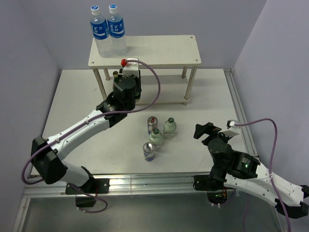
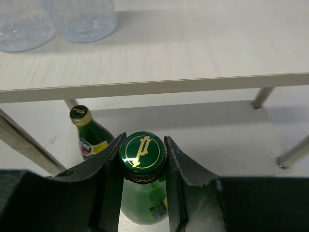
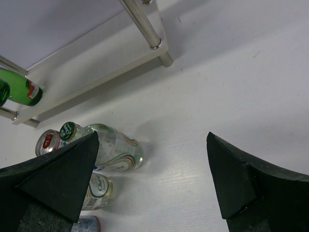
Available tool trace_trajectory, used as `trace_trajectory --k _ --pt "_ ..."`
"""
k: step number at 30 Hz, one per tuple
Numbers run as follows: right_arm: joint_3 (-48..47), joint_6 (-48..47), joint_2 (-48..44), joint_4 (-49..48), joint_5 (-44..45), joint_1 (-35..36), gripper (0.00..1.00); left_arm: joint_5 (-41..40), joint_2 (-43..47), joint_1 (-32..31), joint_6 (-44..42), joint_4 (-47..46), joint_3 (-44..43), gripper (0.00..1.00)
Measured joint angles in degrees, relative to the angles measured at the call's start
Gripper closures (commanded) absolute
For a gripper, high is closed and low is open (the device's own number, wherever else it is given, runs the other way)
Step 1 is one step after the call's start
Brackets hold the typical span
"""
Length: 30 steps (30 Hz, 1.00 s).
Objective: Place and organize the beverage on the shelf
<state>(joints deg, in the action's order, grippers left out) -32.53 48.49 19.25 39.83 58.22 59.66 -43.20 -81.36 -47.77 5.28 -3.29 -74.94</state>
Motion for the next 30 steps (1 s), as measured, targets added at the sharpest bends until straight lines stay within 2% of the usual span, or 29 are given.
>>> trace_trajectory --k 13,30 --pt "0.0 -0.2 0.0 0.0 0.0 0.0 0.01 7.1 -11.4 9.8 0.5 -10.3 4.0 1.0" --pt "0.3 -0.7 0.1 -0.8 0.0 0.0 0.01 6.2 -16.5 14.2 2.9 -25.2 9.5 1.0"
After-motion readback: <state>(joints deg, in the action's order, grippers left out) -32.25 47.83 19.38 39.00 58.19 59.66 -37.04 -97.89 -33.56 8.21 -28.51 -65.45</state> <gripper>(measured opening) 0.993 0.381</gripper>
